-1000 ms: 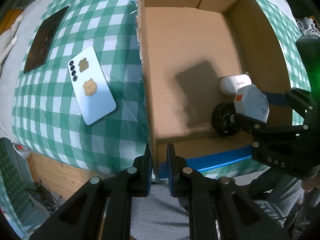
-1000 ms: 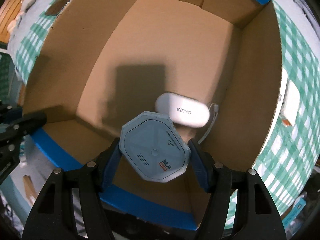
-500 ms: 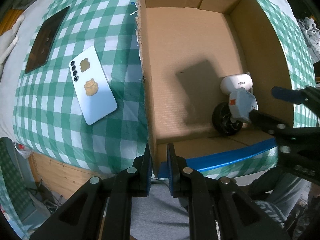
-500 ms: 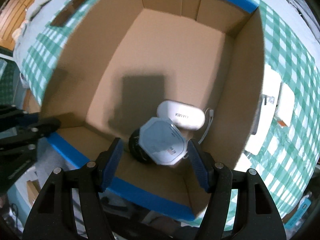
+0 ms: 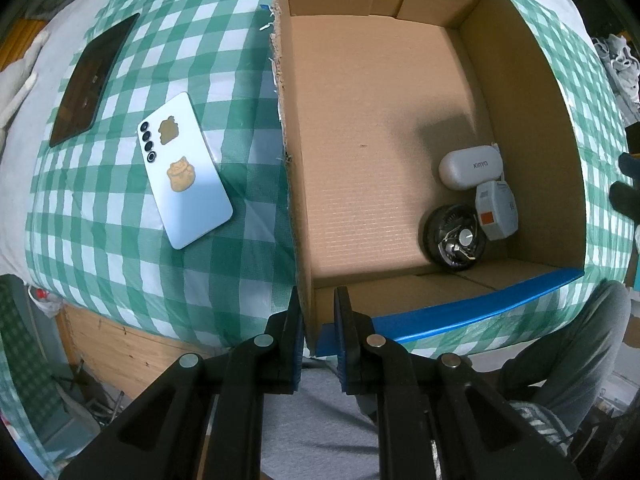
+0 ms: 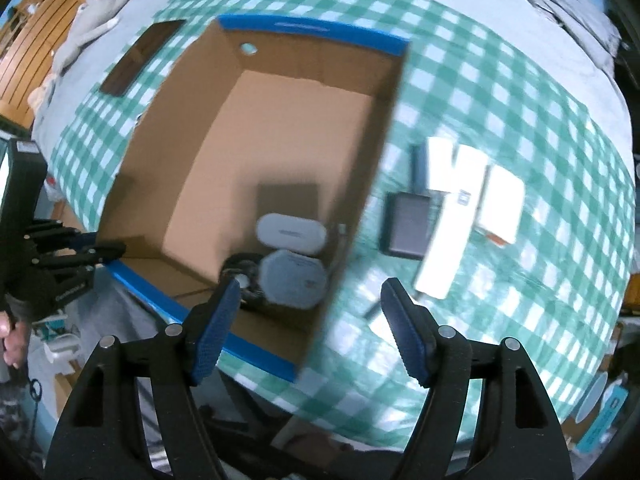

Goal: Flip cup upside down
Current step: 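Return the right gripper to the table and grasp the white square charger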

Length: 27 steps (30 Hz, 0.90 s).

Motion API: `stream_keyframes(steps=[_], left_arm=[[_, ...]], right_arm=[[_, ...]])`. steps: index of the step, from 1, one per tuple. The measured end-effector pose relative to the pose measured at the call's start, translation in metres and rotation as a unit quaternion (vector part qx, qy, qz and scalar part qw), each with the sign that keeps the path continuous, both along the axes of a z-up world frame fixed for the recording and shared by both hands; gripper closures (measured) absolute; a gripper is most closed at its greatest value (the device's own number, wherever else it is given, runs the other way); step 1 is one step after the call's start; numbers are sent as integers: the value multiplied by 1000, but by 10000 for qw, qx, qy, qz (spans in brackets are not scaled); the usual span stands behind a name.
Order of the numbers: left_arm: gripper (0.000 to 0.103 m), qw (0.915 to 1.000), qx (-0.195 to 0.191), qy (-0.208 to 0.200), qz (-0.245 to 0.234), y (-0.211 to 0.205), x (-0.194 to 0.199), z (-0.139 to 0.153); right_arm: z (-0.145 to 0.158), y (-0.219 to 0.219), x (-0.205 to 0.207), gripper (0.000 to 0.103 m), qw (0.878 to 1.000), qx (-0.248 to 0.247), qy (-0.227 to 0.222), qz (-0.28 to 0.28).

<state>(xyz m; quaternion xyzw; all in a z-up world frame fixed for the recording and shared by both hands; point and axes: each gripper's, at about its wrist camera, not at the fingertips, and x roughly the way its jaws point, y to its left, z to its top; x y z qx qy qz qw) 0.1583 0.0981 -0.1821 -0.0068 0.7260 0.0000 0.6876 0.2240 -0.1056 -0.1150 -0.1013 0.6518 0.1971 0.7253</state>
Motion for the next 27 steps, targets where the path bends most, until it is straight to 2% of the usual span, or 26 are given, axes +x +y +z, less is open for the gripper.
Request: stream_keyframes(steps=[7, 15, 24, 27], left_arm=[[91, 10000, 24, 1, -14, -1, 0, 1], [91, 10000, 14, 3, -8, -1, 1, 2], [90, 10000, 17, 1, -11, -1, 1, 2], [90, 10000, 21, -1, -15, -1, 1, 2]], right_arm=[[0, -37, 6, 29, 9996, -98, 53, -246], [-16, -62, 13, 29, 9979, -209, 184, -577], [-59, -87, 21, 29, 9929, -449, 498, -979], [-78, -97, 23, 29, 9895, -386, 748, -1177]])
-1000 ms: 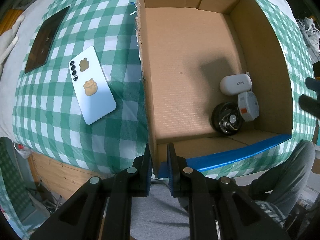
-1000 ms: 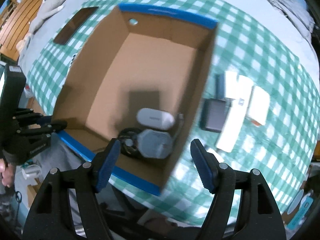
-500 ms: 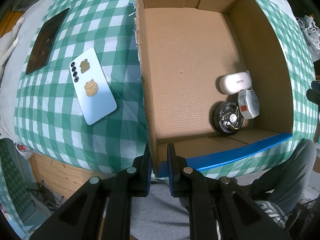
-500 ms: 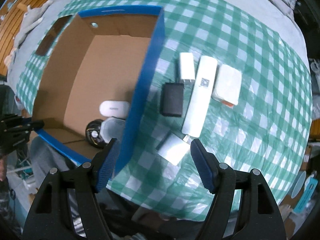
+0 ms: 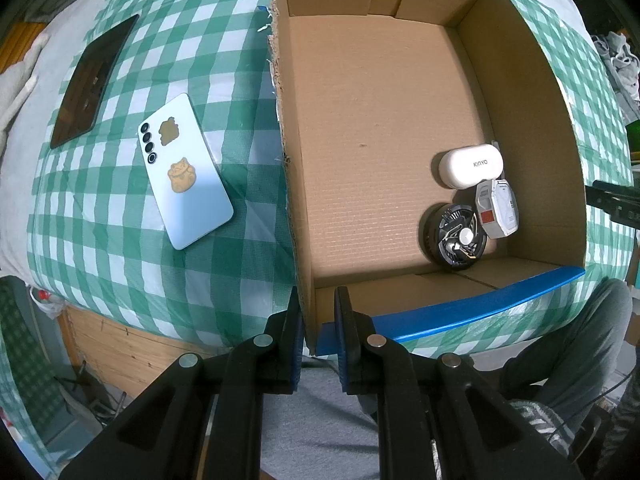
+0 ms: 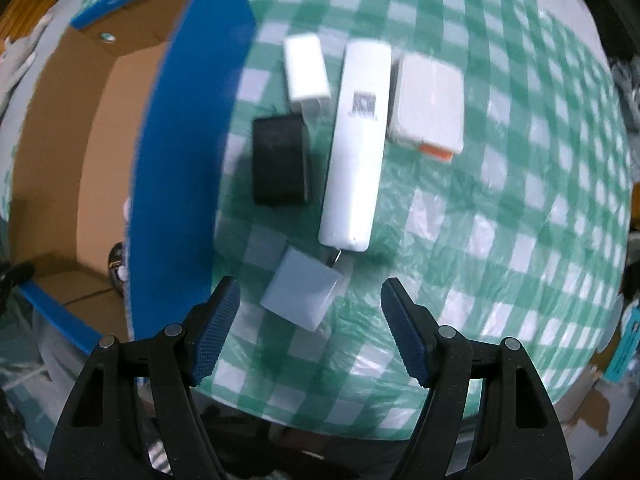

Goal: Flip cup upside down
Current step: 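Return the right gripper to the table and grasp the white square charger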

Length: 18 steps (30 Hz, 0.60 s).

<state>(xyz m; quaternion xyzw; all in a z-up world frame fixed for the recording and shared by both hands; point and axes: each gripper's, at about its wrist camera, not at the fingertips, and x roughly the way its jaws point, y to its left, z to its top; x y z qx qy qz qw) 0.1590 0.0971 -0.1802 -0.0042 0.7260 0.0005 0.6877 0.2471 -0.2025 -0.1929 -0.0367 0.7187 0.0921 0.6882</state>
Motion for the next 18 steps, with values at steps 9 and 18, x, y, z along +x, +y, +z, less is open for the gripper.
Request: stream_keyframes(steps=[9, 18], left_arm=[[90, 10000, 2, 2, 1, -1, 0, 0], [89, 10000, 6, 5, -20, -2, 0, 1]], right_arm=[[-34, -9, -1, 29, 9989, 38, 320, -354], [-64, -4, 0, 30, 9970, -15, 510, -588]])
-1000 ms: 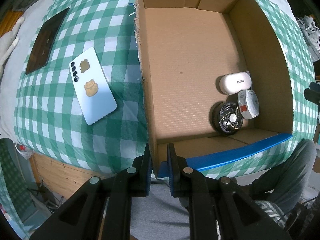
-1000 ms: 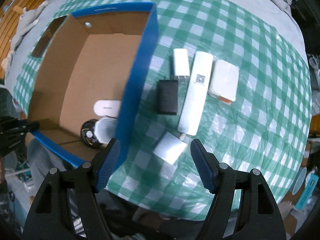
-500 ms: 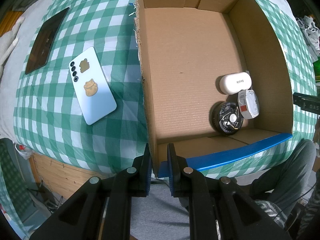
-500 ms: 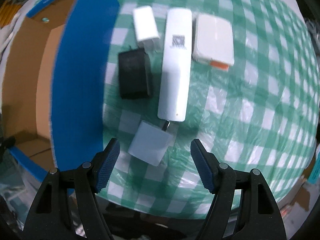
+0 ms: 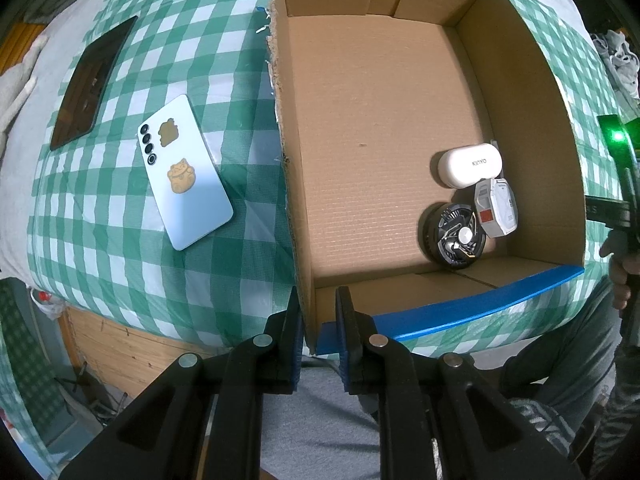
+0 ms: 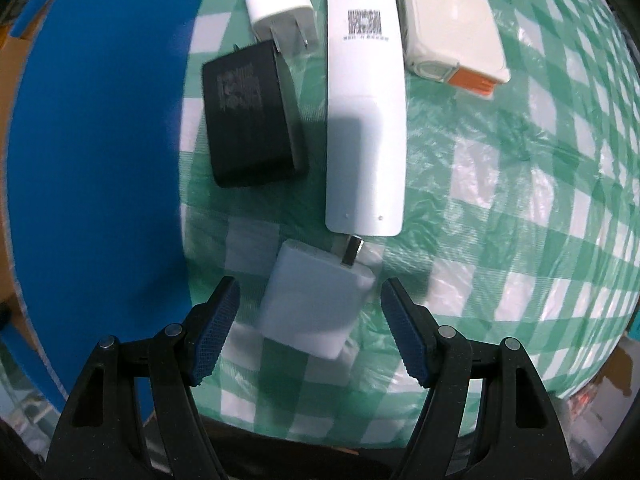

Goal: Flip cup upside down
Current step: 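Return the right gripper to the table and grasp the white square charger, then carry the white square charger with the right gripper into the box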

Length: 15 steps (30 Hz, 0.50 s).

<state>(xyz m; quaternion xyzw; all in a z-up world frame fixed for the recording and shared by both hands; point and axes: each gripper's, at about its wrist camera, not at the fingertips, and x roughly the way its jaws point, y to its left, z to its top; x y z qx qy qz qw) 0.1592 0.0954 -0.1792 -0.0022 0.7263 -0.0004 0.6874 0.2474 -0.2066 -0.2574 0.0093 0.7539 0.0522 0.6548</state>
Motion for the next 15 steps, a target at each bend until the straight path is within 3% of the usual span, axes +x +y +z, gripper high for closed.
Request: stream_keyframes(steps=[9, 12, 15], left_arm=[[89, 10000, -38, 0, 15, 0, 1, 1], [89, 10000, -31, 0, 9, 1, 1, 1], [89, 10000, -43, 2, 14, 1, 1, 1]], right_arm=[[-19, -3, -6, 30, 9999, -57, 84, -117], [-19, 0, -11, 44, 9998, -180, 67, -59], [-20, 5, -20, 47, 9999, -148, 72, -30]])
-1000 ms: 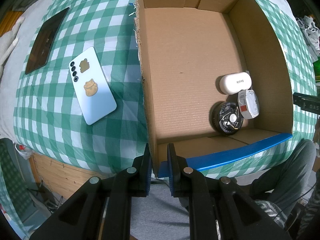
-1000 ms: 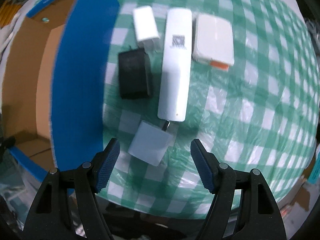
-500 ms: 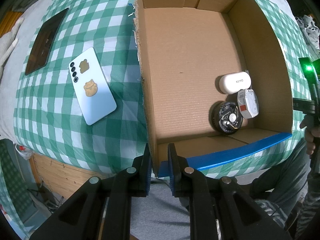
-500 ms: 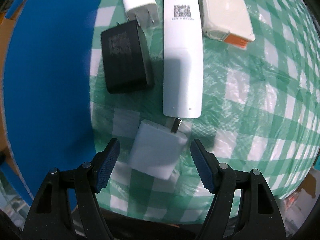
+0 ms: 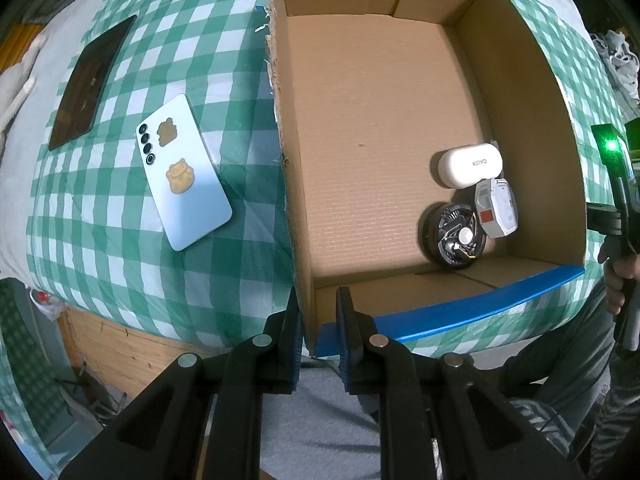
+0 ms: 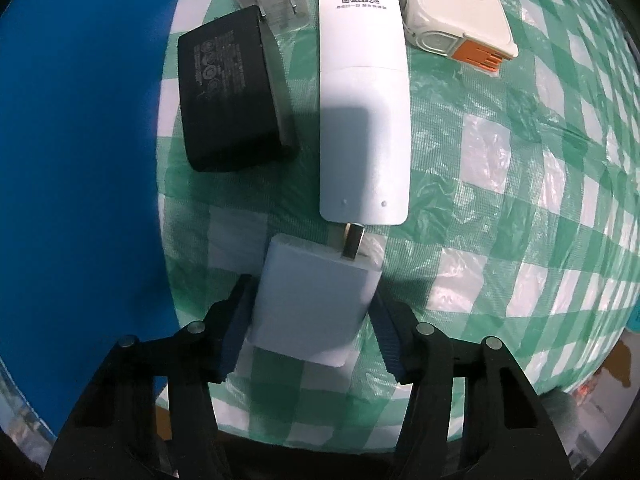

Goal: Flip cup upside down
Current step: 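Carry the white square charger with the right gripper into the box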

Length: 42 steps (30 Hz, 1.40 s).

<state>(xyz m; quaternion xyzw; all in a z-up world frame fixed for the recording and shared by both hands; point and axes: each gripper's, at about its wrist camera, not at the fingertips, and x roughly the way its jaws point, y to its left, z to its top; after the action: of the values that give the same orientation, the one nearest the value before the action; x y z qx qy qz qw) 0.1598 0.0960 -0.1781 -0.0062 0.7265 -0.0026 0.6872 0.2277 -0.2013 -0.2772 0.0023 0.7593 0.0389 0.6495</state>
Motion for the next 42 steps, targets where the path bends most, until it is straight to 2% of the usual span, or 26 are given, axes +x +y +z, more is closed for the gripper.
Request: stream_keyframes(steps=[5, 14, 19, 25, 31, 36, 42], left_arm=[[88, 10000, 12, -6, -16, 0, 0, 0], [88, 10000, 35, -6, -17, 0, 0, -2], [88, 10000, 31, -6, -16, 0, 0, -2], [88, 10000, 35, -3, -19, 0, 0, -3], [88, 10000, 38, -7, -20, 0, 0, -3], [88, 10000, 39, -8, -24, -1, 0, -3], [88, 10000, 16, -5, -30, 1, 1, -1]], right_arm=[[8, 0, -3, 53, 9998, 117, -59, 164], [42, -3, -17, 53, 9974, 104, -407, 589], [75, 3, -25, 53, 9947, 130, -631, 796], [131, 13, -21, 53, 9894, 344, -998, 999], [169, 48, -3, 53, 9820, 582, -1239, 1301], [180, 79, 0, 53, 9765, 723, -1329, 1535], [166, 116, -6, 53, 9729, 785, -1219, 1801]])
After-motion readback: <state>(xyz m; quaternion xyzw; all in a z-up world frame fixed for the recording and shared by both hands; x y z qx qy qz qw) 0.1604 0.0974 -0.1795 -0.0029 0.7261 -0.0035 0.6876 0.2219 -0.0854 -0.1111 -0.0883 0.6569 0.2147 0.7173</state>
